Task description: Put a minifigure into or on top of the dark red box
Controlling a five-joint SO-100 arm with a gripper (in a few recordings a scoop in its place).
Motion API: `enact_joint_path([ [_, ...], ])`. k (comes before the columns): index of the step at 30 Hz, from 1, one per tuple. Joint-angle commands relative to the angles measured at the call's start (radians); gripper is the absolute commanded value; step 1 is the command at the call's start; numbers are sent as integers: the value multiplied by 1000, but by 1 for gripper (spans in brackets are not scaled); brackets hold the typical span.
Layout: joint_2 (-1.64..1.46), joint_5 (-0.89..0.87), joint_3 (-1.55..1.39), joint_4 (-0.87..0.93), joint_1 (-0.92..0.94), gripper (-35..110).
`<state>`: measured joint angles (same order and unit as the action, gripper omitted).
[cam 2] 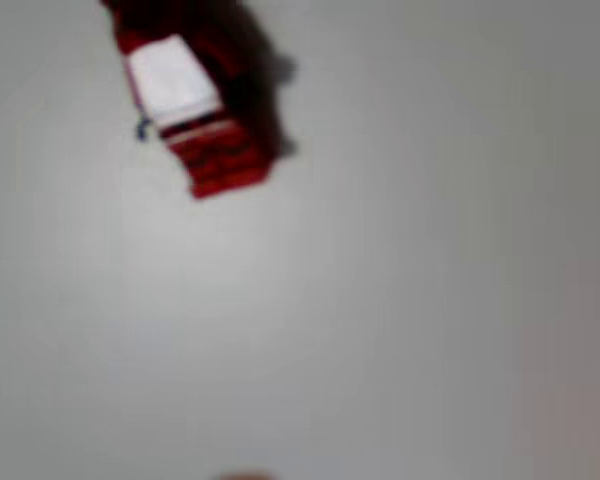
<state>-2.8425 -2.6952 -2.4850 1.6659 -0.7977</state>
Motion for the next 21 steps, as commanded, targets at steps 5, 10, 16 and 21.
enact_joint_path([
  [5,69,-89,-9,-95,-52,23],
  [10,153,-89,-14,-144,-100,23],
  [16,262,58,12,-158,-109,22],
  [21,311,164,14,-172,-120,22],
])
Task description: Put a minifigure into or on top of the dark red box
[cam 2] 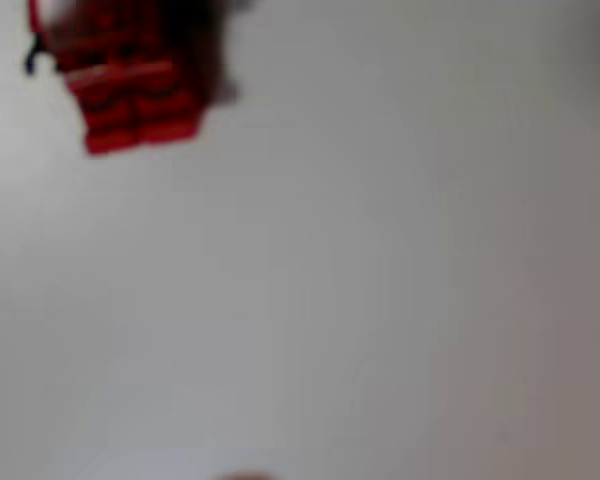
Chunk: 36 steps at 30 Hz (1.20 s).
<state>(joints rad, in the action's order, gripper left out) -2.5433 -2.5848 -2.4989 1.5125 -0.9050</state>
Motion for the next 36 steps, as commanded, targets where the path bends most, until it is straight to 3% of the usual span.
enact_joint_path([
  [1,26,81,28,-32,-9,22],
  [10,130,-11,38,-143,-123,21],
  [21,339,44,97,-319,-94,21],
  [36,479,89,101,-430,-78,20],
])
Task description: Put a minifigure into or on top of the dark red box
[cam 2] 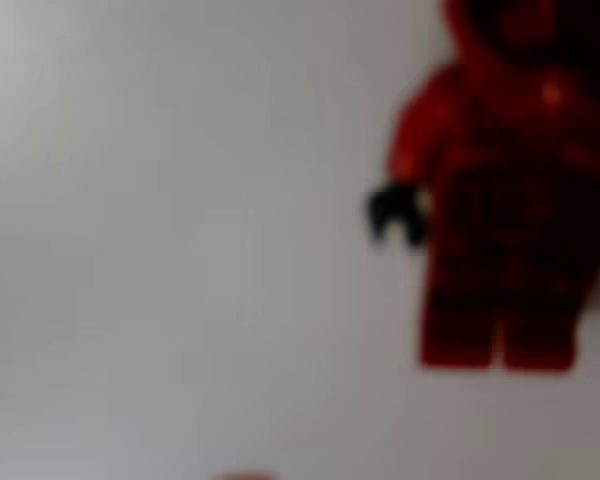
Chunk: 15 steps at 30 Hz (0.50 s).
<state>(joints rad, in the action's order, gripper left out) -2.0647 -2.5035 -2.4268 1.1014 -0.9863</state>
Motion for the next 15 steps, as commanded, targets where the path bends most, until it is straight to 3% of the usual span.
enact_joint_path([
  [1,6,12,29,-26,8,20],
  [15,17,48,-32,-120,54,20],
])
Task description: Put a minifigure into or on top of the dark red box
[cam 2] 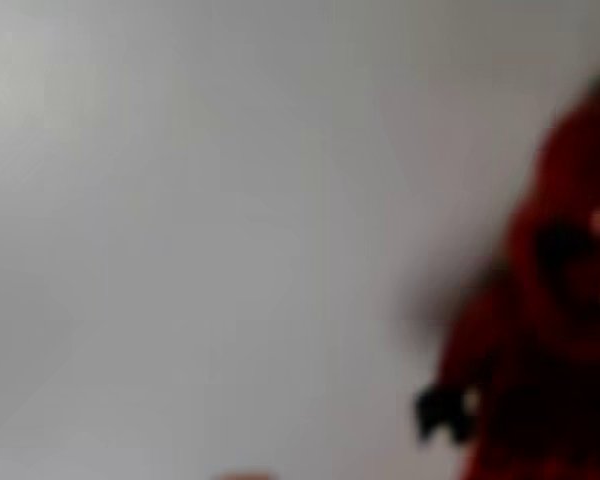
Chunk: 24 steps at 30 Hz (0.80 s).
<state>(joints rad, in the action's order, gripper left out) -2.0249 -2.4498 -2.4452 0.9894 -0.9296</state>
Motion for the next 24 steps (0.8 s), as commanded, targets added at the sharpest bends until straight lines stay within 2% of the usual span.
enact_joint_path([
  [1,-29,-6,-21,-9,-2,20],
  [24,-144,-91,-137,8,-43,19],
])
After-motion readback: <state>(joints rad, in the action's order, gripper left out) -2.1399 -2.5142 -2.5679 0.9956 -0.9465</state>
